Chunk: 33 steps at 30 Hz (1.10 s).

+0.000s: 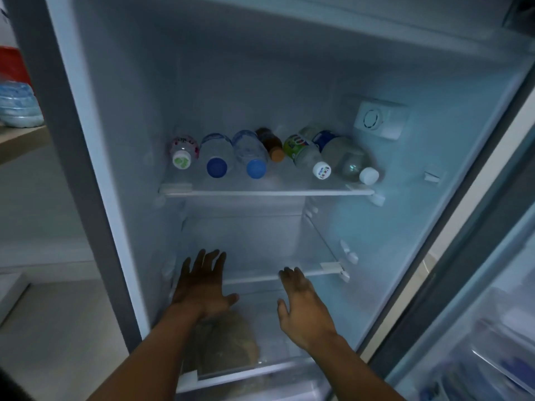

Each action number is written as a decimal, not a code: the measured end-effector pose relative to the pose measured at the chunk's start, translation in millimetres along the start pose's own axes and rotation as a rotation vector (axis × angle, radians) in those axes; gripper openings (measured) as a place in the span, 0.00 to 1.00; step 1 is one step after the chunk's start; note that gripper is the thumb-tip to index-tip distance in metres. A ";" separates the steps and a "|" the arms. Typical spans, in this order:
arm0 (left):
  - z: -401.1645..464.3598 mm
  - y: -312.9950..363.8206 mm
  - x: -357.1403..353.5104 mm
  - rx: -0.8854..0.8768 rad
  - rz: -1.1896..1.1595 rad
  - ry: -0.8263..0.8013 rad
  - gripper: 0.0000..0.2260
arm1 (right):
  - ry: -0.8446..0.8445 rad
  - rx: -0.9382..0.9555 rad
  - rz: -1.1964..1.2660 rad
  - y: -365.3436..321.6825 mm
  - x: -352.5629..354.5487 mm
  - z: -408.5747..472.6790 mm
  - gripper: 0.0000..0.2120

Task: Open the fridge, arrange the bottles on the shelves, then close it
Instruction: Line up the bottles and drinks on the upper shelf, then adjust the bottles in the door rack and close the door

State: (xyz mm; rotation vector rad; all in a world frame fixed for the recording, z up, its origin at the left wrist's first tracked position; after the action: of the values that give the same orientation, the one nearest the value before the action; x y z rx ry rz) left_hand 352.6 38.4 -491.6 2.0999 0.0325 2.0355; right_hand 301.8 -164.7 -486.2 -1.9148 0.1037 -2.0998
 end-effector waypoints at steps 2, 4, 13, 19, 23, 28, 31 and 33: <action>-0.5 0.1 0.7 -0.007 0.007 0.001 0.45 | -0.018 0.017 -0.010 2.6 -6.1 -2.5 0.31; -0.8 -0.2 -0.4 -0.009 0.010 -0.017 0.45 | -0.039 0.033 -0.025 5.9 -8.7 -4.6 0.32; -16.0 13.2 -0.2 -0.008 0.028 -0.058 0.41 | -0.066 -0.096 -0.006 9.8 24.9 -27.9 0.25; -46.2 19.7 15.3 -0.086 -0.142 -0.056 0.36 | -0.033 -0.133 -0.049 6.8 49.3 -65.0 0.19; -74.1 32.3 26.2 -0.091 -0.195 -0.114 0.33 | -0.002 -0.161 -0.025 5.1 68.3 -90.7 0.16; -109.4 75.3 43.1 -0.173 -0.245 -0.133 0.27 | 0.086 -0.212 -0.010 9.7 100.6 -135.5 0.16; -128.6 116.5 55.8 -0.290 -0.244 -0.096 0.24 | 0.157 -0.251 -0.003 13.3 120.6 -170.0 0.16; -141.3 147.5 63.5 -0.370 -0.253 -0.076 0.23 | 0.204 -0.289 -0.010 20.5 132.4 -194.3 0.15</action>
State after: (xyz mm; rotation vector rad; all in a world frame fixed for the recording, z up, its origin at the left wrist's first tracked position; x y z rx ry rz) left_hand 195.7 -75.4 -401.2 1.8373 -0.0808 1.6672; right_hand 105.0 -247.5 -385.5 -1.8443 0.4657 -2.3917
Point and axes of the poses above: each hand's wrist, its own z-axis towards the middle knuckle, its own x-axis out of the back of the hand, y = z × x, the point moved 8 cm from there along z, towards the middle knuckle, and after that the axes turned 6 degrees about -z, right-handed, at the moved point
